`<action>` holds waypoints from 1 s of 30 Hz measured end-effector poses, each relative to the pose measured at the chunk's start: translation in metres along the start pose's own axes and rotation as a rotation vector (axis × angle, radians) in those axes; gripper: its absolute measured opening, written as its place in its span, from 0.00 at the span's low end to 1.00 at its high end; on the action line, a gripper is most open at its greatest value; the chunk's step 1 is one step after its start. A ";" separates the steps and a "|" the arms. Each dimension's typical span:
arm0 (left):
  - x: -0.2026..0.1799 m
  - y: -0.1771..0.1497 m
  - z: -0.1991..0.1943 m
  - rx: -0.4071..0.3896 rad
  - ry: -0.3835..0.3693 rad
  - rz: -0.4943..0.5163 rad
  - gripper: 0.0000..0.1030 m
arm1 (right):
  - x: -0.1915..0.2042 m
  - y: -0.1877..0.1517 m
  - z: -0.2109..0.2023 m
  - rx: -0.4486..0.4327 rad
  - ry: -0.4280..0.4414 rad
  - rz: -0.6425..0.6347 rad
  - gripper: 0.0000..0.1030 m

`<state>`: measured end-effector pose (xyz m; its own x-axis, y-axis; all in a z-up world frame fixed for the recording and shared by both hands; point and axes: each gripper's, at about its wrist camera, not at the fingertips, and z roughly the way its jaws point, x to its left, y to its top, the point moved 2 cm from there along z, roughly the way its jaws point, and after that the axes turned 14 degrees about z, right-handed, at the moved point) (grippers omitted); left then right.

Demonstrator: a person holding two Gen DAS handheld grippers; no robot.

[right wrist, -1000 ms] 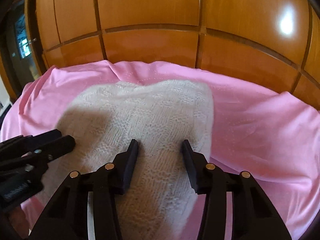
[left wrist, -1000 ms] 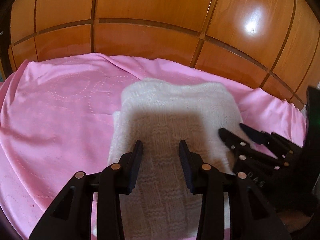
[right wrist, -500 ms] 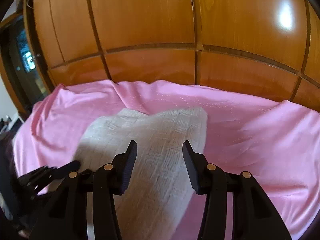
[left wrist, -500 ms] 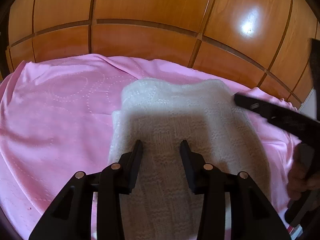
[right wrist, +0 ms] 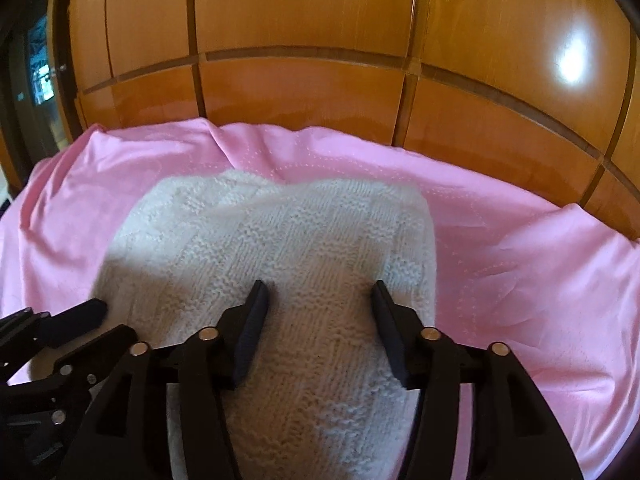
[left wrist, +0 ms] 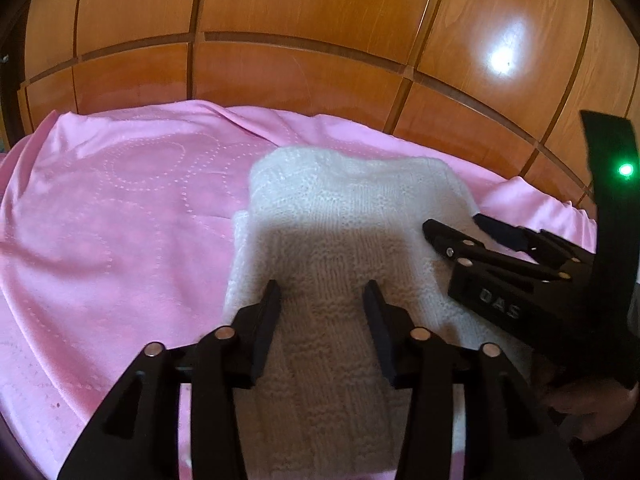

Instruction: Fold small clothes

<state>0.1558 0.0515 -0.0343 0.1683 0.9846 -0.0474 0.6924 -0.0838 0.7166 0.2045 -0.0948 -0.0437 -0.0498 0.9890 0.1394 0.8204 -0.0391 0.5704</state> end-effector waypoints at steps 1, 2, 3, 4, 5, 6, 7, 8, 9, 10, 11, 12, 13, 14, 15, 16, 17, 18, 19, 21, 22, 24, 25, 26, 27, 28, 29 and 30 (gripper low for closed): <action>-0.001 0.000 -0.003 -0.002 0.000 0.001 0.50 | 0.000 0.001 -0.005 -0.001 0.014 0.000 0.73; -0.001 0.001 -0.005 -0.005 -0.001 0.003 0.53 | -0.001 0.001 -0.010 -0.001 0.029 0.004 0.78; -0.001 0.001 -0.006 -0.007 0.003 0.005 0.56 | -0.002 0.001 -0.014 -0.001 0.037 0.009 0.80; -0.003 0.001 -0.009 -0.009 0.016 0.012 0.57 | -0.004 0.000 -0.019 -0.002 0.049 0.020 0.80; -0.004 0.001 -0.010 -0.011 0.018 0.016 0.57 | -0.006 -0.001 -0.024 -0.002 0.055 0.029 0.80; -0.004 0.001 -0.011 -0.011 0.018 0.017 0.58 | -0.009 -0.002 -0.028 -0.001 0.062 0.040 0.81; -0.004 0.001 -0.013 -0.013 0.021 0.018 0.59 | -0.014 -0.004 -0.033 0.000 0.068 0.056 0.83; -0.005 0.002 -0.015 -0.017 0.025 0.020 0.60 | -0.020 -0.007 -0.038 0.001 0.078 0.080 0.84; -0.005 0.002 -0.017 -0.020 0.031 0.024 0.60 | -0.024 -0.009 -0.041 0.002 0.083 0.095 0.84; -0.005 0.003 -0.018 -0.023 0.034 0.025 0.61 | -0.032 -0.012 -0.047 0.004 0.094 0.125 0.84; -0.005 0.003 -0.020 -0.028 0.036 0.028 0.62 | -0.039 -0.014 -0.051 0.006 0.099 0.148 0.84; -0.005 0.004 -0.022 -0.030 0.039 0.028 0.62 | -0.048 -0.017 -0.055 0.009 0.105 0.180 0.84; -0.005 0.005 -0.023 -0.035 0.043 0.029 0.64 | -0.056 -0.019 -0.059 0.013 0.111 0.201 0.86; -0.005 0.006 -0.025 -0.040 0.046 0.032 0.65 | -0.063 -0.022 -0.062 0.016 0.118 0.222 0.87; -0.004 0.006 -0.025 -0.042 0.049 0.035 0.65 | -0.071 -0.026 -0.066 0.024 0.129 0.249 0.87; -0.003 0.007 -0.025 -0.042 0.052 0.038 0.65 | -0.077 -0.029 -0.069 0.030 0.134 0.265 0.87; -0.002 0.007 -0.024 -0.040 0.051 0.039 0.65 | -0.083 -0.033 -0.069 0.041 0.142 0.286 0.87; -0.001 0.007 -0.023 -0.039 0.048 0.039 0.65 | -0.091 -0.037 -0.070 0.058 0.161 0.316 0.87; 0.001 0.007 -0.022 -0.036 0.047 0.041 0.65 | -0.095 -0.040 -0.071 0.067 0.177 0.337 0.87; 0.005 0.007 -0.018 -0.030 0.049 0.043 0.66 | -0.105 -0.045 -0.068 0.092 0.218 0.391 0.88; 0.008 0.006 -0.016 -0.024 0.045 0.041 0.66 | -0.108 -0.046 -0.065 0.110 0.246 0.422 0.88; 0.014 0.006 -0.010 -0.014 0.033 0.029 0.70 | -0.111 -0.046 -0.058 0.139 0.303 0.466 0.88; 0.017 0.005 -0.007 -0.010 0.032 0.024 0.72 | -0.110 -0.045 -0.054 0.153 0.337 0.481 0.88; 0.021 0.004 -0.003 -0.002 0.026 0.015 0.72 | -0.108 -0.043 -0.050 0.165 0.362 0.487 0.88; 0.024 0.003 0.000 0.004 0.016 0.010 0.74 | -0.107 -0.042 -0.046 0.173 0.373 0.488 0.88; 0.030 0.002 0.007 0.017 -0.011 -0.005 0.76 | -0.104 -0.040 -0.040 0.182 0.387 0.486 0.88; 0.032 0.001 0.010 0.022 -0.027 -0.015 0.76 | -0.102 -0.037 -0.035 0.190 0.396 0.484 0.88; 0.039 0.000 0.018 0.036 -0.078 -0.047 0.76 | -0.100 -0.036 -0.029 0.201 0.396 0.483 0.88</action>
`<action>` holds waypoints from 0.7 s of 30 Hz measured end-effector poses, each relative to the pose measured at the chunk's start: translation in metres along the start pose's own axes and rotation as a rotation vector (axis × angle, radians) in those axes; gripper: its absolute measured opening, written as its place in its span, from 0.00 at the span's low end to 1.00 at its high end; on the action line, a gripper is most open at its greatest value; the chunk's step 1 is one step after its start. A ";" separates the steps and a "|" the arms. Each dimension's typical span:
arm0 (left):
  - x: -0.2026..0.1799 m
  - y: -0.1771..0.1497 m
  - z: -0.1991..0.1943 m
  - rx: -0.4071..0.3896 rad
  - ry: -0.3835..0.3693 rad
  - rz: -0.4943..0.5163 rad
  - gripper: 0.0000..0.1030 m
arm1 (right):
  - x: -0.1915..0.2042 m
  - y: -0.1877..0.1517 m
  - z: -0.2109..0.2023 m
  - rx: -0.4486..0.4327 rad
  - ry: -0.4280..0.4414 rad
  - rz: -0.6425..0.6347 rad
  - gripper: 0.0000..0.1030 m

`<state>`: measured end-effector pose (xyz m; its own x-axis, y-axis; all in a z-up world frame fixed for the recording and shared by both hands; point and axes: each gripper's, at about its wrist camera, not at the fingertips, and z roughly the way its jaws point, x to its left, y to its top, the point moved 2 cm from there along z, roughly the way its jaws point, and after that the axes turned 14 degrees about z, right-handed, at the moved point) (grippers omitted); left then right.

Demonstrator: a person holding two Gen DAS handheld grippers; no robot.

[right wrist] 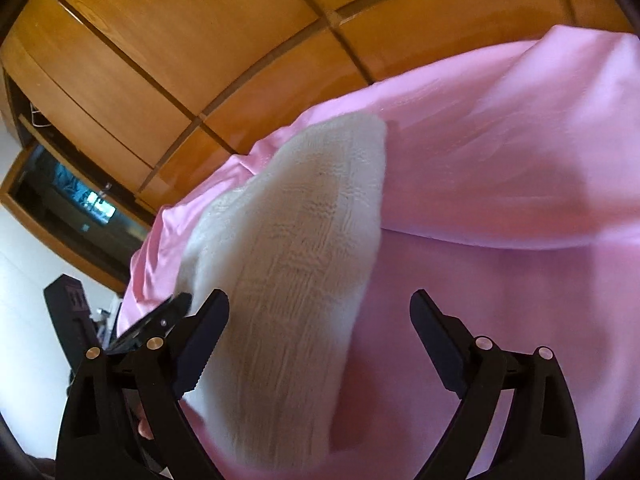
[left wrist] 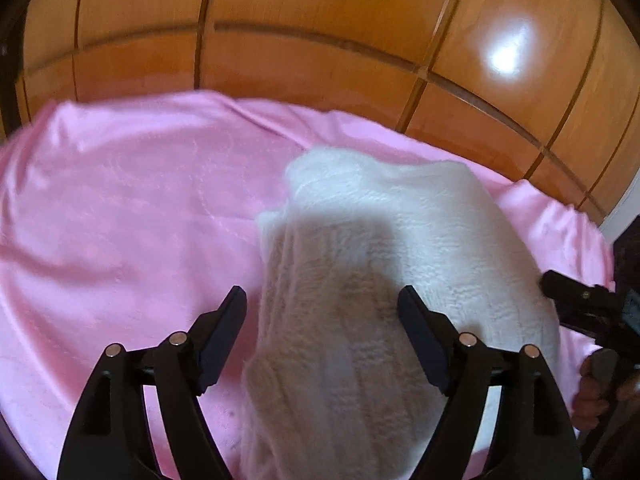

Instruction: Fold small clothes

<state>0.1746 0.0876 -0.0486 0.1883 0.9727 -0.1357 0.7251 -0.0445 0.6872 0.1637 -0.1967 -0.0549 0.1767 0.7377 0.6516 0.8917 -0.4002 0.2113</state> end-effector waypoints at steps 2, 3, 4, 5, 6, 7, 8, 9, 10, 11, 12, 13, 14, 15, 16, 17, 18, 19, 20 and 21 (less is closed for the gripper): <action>0.009 0.000 0.007 0.006 -0.076 -0.036 0.74 | 0.000 0.005 0.013 0.032 0.020 0.008 0.88; 0.013 -0.001 0.010 0.007 -0.111 -0.050 0.73 | 0.002 0.007 0.018 0.049 0.038 0.013 0.88; 0.015 -0.002 0.013 0.008 -0.140 -0.056 0.68 | 0.003 0.010 0.026 0.071 0.054 0.018 0.88; 0.016 -0.002 0.016 0.008 -0.172 -0.062 0.66 | 0.005 0.011 0.032 0.088 0.066 0.021 0.88; 0.018 -0.003 0.018 0.006 -0.197 -0.067 0.62 | 0.007 0.011 0.039 0.103 0.076 0.023 0.88; 0.019 -0.004 0.020 0.002 -0.222 -0.079 0.58 | 0.010 0.010 0.050 0.133 0.093 0.023 0.88; 0.023 -0.007 0.022 -0.003 -0.255 -0.106 0.57 | 0.013 0.010 0.057 0.148 0.094 0.024 0.88; 0.025 -0.009 0.024 -0.006 -0.276 -0.126 0.52 | 0.015 0.008 0.064 0.164 0.095 0.024 0.87; 0.026 -0.011 0.025 -0.009 -0.288 -0.135 0.46 | 0.020 0.005 0.072 0.177 0.097 0.019 0.85; 0.027 -0.013 0.025 -0.014 -0.305 -0.145 0.44 | 0.023 0.003 0.076 0.181 0.097 0.014 0.82; 0.027 -0.015 0.025 -0.017 -0.323 -0.155 0.37 | 0.025 0.002 0.079 0.183 0.097 0.011 0.78; 0.027 -0.017 0.024 -0.021 -0.346 -0.168 0.32 | 0.028 0.001 0.078 0.180 0.093 0.007 0.71; 0.025 -0.017 0.020 -0.026 -0.357 -0.172 0.30 | 0.030 0.000 0.075 0.171 0.088 -0.001 0.68; 0.020 -0.016 0.015 -0.034 -0.361 -0.163 0.28 | 0.031 0.000 0.072 0.166 0.086 -0.007 0.62; 0.016 -0.014 0.010 -0.041 -0.360 -0.148 0.27 | 0.033 -0.002 0.066 0.155 0.084 -0.015 0.57; 0.011 -0.012 0.005 -0.047 -0.361 -0.133 0.27 | 0.036 -0.004 0.060 0.142 0.084 -0.024 0.56; 0.003 -0.010 -0.002 -0.055 -0.371 -0.117 0.26 | 0.041 -0.006 0.053 0.125 0.086 -0.040 0.54; -0.003 -0.008 -0.006 -0.059 -0.382 -0.109 0.26 | 0.043 -0.007 0.046 0.114 0.088 -0.050 0.53; -0.011 -0.006 -0.010 -0.063 -0.396 -0.096 0.26 | 0.042 -0.009 0.036 0.101 0.091 -0.059 0.53; -0.018 -0.003 -0.012 -0.065 -0.407 -0.084 0.26 | 0.043 -0.010 0.023 0.078 0.097 -0.068 0.52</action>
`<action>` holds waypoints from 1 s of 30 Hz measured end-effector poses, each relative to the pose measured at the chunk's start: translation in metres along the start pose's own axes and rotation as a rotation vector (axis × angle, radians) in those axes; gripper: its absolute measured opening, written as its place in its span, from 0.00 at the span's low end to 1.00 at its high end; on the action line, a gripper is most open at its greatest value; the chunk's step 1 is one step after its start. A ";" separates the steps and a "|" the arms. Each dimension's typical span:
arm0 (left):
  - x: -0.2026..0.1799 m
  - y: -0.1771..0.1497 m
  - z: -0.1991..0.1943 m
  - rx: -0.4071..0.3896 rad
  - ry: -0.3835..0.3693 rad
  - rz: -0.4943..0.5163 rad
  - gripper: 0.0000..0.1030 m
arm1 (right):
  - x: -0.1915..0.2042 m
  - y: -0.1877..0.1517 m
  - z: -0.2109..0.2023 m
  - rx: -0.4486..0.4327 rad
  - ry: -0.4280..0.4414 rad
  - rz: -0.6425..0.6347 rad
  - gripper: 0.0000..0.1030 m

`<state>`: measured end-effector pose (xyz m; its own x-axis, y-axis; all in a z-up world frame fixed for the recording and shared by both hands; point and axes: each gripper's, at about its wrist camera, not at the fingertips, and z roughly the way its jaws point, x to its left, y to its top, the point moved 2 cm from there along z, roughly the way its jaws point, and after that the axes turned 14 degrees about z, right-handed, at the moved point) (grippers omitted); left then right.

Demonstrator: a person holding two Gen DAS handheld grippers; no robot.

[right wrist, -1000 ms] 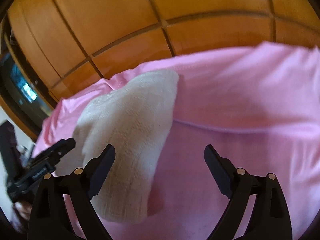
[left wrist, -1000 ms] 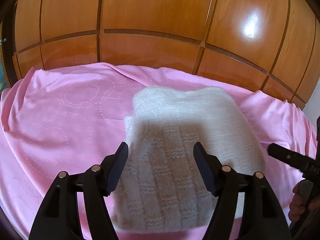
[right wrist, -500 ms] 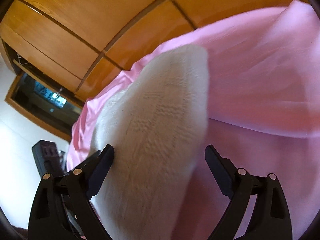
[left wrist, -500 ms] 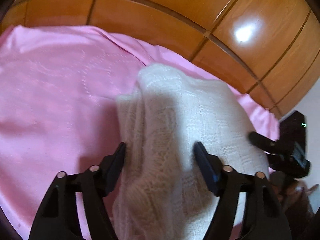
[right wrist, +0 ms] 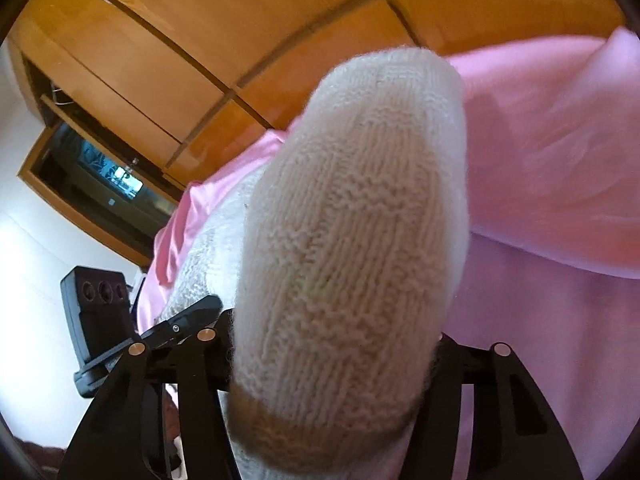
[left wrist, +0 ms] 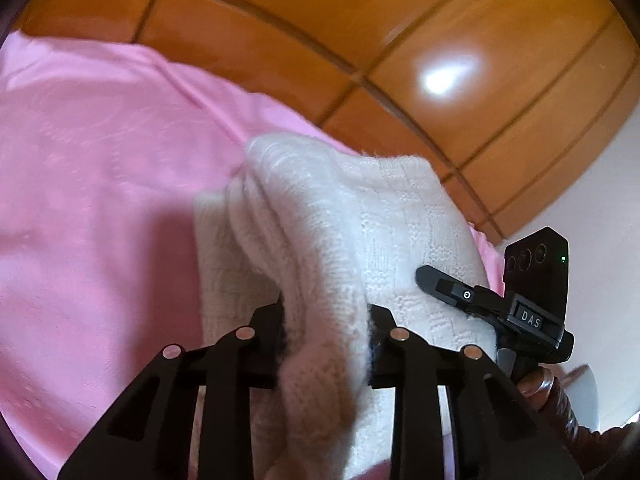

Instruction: Fold small clothes

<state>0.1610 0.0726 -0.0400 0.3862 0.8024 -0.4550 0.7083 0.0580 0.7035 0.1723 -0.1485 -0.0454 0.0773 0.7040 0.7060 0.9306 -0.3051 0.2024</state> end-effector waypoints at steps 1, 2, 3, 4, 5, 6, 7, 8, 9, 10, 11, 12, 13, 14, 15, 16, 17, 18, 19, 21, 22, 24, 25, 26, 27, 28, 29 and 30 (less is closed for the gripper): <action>-0.015 0.003 0.004 0.006 -0.020 0.025 0.26 | 0.001 -0.001 -0.014 -0.023 0.005 -0.006 0.52; -0.028 0.006 0.010 0.014 -0.037 0.050 0.26 | 0.001 -0.002 -0.023 -0.039 0.006 -0.009 0.52; -0.044 0.011 0.018 0.023 -0.058 0.072 0.26 | -0.001 -0.001 -0.036 -0.060 0.003 -0.012 0.52; -0.055 0.013 0.023 0.030 -0.075 0.088 0.26 | -0.004 0.000 -0.055 -0.092 -0.004 -0.014 0.52; -0.071 0.018 0.032 0.037 -0.092 0.116 0.26 | -0.008 0.001 -0.070 -0.116 -0.009 -0.015 0.52; -0.087 0.023 0.042 0.044 -0.107 0.143 0.26 | -0.013 0.003 -0.085 -0.141 -0.016 -0.013 0.52; -0.108 0.029 0.056 0.056 -0.130 0.172 0.26 | -0.021 0.006 -0.105 -0.176 -0.029 -0.009 0.52; -0.124 0.034 0.066 0.064 -0.147 0.195 0.26 | -0.028 0.009 -0.121 -0.202 -0.041 -0.005 0.52; -0.147 0.040 0.083 0.079 -0.165 0.231 0.26 | -0.037 0.013 -0.136 -0.228 -0.054 0.001 0.52; -0.160 0.044 0.093 0.090 -0.175 0.252 0.26 | -0.049 0.018 -0.155 -0.262 -0.074 0.011 0.52; -0.179 0.048 0.107 0.105 -0.186 0.285 0.26 | -0.059 0.021 -0.169 -0.285 -0.090 0.020 0.52; -0.198 0.050 0.122 0.120 -0.188 0.322 0.26 | -0.070 0.025 -0.182 -0.301 -0.104 0.032 0.52; -0.211 0.051 0.134 0.133 -0.190 0.343 0.26 | -0.084 0.029 -0.195 -0.319 -0.121 0.050 0.52; -0.224 0.052 0.146 0.151 -0.193 0.369 0.26 | -0.098 0.032 -0.205 -0.334 -0.141 0.071 0.52; -0.241 0.050 0.166 0.184 -0.187 0.406 0.26 | -0.110 0.033 -0.213 -0.344 -0.158 0.089 0.52; -0.250 0.047 0.181 0.209 -0.172 0.431 0.26 | -0.126 0.033 -0.220 -0.355 -0.189 0.120 0.52; -0.259 0.042 0.198 0.243 -0.153 0.460 0.26 | -0.140 0.033 -0.223 -0.362 -0.217 0.146 0.53; -0.263 0.037 0.212 0.274 -0.132 0.477 0.26 | -0.154 0.033 -0.224 -0.362 -0.245 0.171 0.54; -0.270 0.024 0.236 0.334 -0.061 0.526 0.27 | -0.170 0.031 -0.223 -0.356 -0.289 0.198 0.58; -0.274 0.009 0.250 0.330 -0.003 0.574 0.34 | -0.195 0.026 -0.213 -0.328 -0.369 0.233 0.67; -0.276 0.006 0.251 0.313 0.018 0.573 0.37 | -0.204 0.022 -0.210 -0.331 -0.388 0.251 0.73; -0.283 0.006 0.245 0.304 0.049 0.562 0.38 | -0.207 0.018 -0.212 -0.369 -0.373 0.285 0.80; -0.286 0.010 0.240 0.286 0.072 0.575 0.39 | -0.203 0.017 -0.216 -0.380 -0.382 0.282 0.83; -0.288 0.011 0.234 0.264 0.098 0.594 0.39 | -0.199 0.015 -0.220 -0.393 -0.402 0.267 0.83; -0.289 0.014 0.225 0.236 0.124 0.612 0.39 | -0.194 0.014 -0.228 -0.412 -0.433 0.244 0.83; -0.284 0.017 0.221 0.214 0.134 0.615 0.38 | -0.183 0.012 -0.236 -0.445 -0.477 0.209 0.83; -0.284 0.018 0.214 0.185 0.143 0.616 0.38 | -0.170 0.009 -0.244 -0.479 -0.519 0.168 0.81; -0.282 0.022 0.218 0.178 0.148 0.618 0.38 | -0.157 0.004 -0.250 -0.501 -0.547 0.124 0.71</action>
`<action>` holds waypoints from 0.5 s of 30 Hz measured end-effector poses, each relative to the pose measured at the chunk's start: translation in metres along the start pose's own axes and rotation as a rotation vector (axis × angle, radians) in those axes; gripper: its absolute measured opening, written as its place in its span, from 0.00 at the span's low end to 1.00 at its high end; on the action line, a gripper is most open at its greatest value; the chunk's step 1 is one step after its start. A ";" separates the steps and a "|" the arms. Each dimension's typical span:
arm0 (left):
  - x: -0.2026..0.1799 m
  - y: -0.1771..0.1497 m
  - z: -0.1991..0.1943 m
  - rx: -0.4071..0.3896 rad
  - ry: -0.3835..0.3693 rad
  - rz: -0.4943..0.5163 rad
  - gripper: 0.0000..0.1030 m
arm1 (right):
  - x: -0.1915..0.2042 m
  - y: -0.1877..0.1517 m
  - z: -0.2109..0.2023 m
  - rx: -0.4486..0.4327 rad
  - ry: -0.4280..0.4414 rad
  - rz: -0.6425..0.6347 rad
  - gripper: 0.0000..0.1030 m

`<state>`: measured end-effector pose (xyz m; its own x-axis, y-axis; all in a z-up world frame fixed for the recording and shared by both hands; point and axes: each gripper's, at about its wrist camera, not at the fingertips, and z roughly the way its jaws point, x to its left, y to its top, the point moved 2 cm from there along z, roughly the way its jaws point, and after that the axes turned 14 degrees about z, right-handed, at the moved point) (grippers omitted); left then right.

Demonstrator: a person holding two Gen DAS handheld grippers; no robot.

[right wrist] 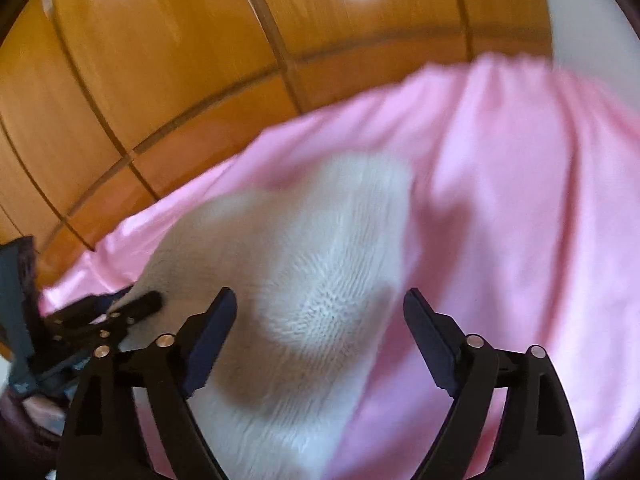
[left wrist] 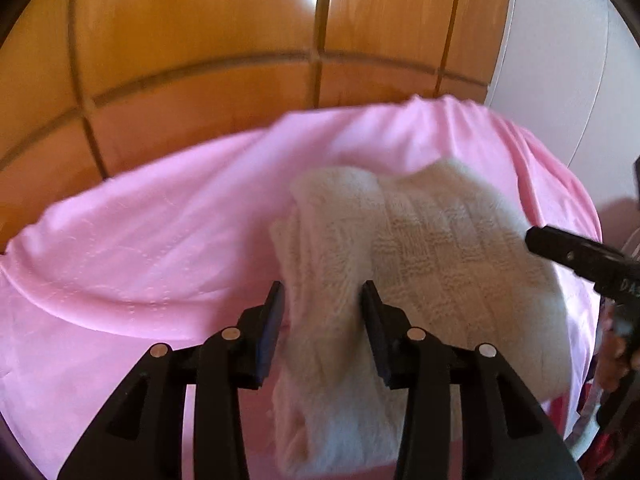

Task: Fold small clothes
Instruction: 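Press the folded sweater bundle down with both grippers and release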

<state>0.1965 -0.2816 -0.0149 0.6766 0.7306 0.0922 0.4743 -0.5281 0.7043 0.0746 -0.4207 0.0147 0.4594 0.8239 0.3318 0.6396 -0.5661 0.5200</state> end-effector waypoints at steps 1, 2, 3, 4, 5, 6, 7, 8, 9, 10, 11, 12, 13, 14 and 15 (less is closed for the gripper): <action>-0.001 -0.001 0.000 0.010 0.021 0.014 0.38 | -0.002 0.003 -0.014 -0.016 -0.006 -0.028 0.59; 0.002 -0.006 -0.001 0.030 0.038 0.026 0.37 | 0.002 0.001 -0.022 -0.033 -0.018 -0.052 0.55; 0.000 -0.012 0.006 0.062 0.049 0.034 0.37 | 0.003 0.001 -0.028 -0.045 -0.029 -0.070 0.46; -0.001 -0.015 0.012 0.081 0.057 0.034 0.37 | 0.002 -0.006 -0.033 -0.043 -0.030 -0.092 0.36; -0.003 -0.021 0.016 0.091 0.070 0.037 0.38 | 0.004 -0.013 -0.032 -0.031 -0.036 -0.107 0.32; -0.003 -0.024 0.020 0.096 0.092 0.039 0.38 | 0.012 -0.024 -0.025 0.000 -0.052 -0.124 0.28; -0.002 -0.028 0.020 0.094 0.090 0.033 0.38 | 0.016 -0.041 -0.013 0.038 -0.091 -0.157 0.28; 0.000 -0.028 0.019 0.088 0.088 0.023 0.38 | 0.018 -0.055 -0.003 0.042 -0.144 -0.200 0.28; 0.001 -0.028 0.014 0.084 0.090 0.014 0.38 | 0.018 -0.066 0.006 0.029 -0.184 -0.231 0.28; 0.003 -0.031 0.007 0.080 0.091 0.008 0.38 | 0.019 -0.069 0.008 -0.001 -0.205 -0.234 0.28; 0.004 -0.031 0.002 0.071 0.088 0.001 0.38 | 0.019 -0.068 0.007 -0.007 -0.209 -0.222 0.28; 0.005 -0.031 -0.003 0.064 0.083 -0.009 0.40 | 0.019 -0.064 0.006 -0.008 -0.208 -0.203 0.28; 0.007 -0.030 -0.009 0.054 0.086 -0.027 0.47 | 0.017 -0.061 0.004 -0.010 -0.208 -0.188 0.28; 0.008 -0.032 -0.014 0.045 0.089 -0.040 0.49 | 0.016 -0.060 0.001 -0.013 -0.211 -0.186 0.28; 0.010 -0.033 -0.018 0.035 0.086 -0.058 0.50 | 0.015 -0.059 -0.001 -0.018 -0.217 -0.187 0.28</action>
<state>0.1776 -0.2490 -0.0243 0.5973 0.7940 0.1128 0.5318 -0.4974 0.6855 0.0428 -0.3748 -0.0100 0.4571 0.8878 0.0538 0.7155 -0.4030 0.5706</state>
